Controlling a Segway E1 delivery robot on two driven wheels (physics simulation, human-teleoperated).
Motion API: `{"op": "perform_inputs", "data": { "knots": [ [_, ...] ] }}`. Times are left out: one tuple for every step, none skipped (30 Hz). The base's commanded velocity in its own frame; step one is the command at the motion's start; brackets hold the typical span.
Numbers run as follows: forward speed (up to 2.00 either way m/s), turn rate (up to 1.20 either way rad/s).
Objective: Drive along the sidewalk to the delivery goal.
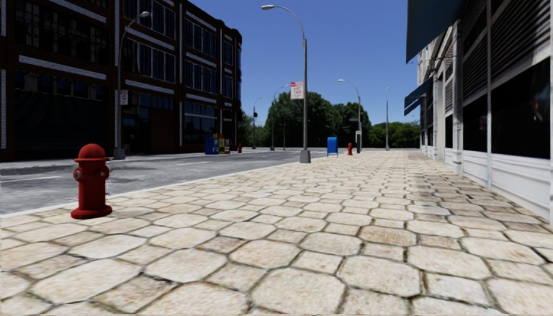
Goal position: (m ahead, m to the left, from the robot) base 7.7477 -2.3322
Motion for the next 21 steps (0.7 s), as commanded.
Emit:
{"op": "perform_inputs", "data": {
  "knots": [
    [2.0,-0.47],
    [2.0,-0.47],
    [2.0,-0.47],
    [2.0,-0.47],
    [2.0,-0.47],
    [2.0,-0.47],
    [2.0,-0.47],
    [2.0,-0.47],
    [2.0,-0.46],
    [2.0,-0.46],
    [2.0,-0.46],
    [2.0,-0.45],
    [2.0,-0.45],
    [2.0,-0.45],
    [2.0,-0.38],
    [2.0,-0.21],
    [2.0,0.0],
    [2.0,0.0],
    [2.0,0.0],
    [2.0,0.0],
    [2.0,0.0]
  ]
}}
